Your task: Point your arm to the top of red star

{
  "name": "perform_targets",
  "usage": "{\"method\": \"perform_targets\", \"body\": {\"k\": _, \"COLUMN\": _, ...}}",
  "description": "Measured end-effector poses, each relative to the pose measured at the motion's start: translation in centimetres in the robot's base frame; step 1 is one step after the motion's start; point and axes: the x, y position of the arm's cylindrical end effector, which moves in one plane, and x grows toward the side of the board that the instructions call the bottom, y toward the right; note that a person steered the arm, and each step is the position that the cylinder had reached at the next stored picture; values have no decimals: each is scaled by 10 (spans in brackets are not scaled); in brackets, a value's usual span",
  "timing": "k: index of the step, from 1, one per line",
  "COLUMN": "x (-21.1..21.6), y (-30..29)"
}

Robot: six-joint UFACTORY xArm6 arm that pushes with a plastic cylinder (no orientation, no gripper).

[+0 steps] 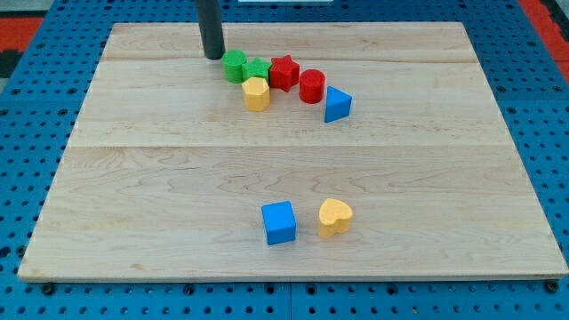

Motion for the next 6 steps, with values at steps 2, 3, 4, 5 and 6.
{"method": "perform_targets", "body": {"k": 2, "x": 16, "y": 70}}
{"method": "perform_targets", "body": {"k": 3, "x": -35, "y": 111}}
{"method": "perform_targets", "body": {"k": 4, "x": -45, "y": 157}}
{"method": "perform_targets", "body": {"k": 5, "x": -14, "y": 183}}
{"method": "perform_targets", "body": {"k": 6, "x": -10, "y": 138}}
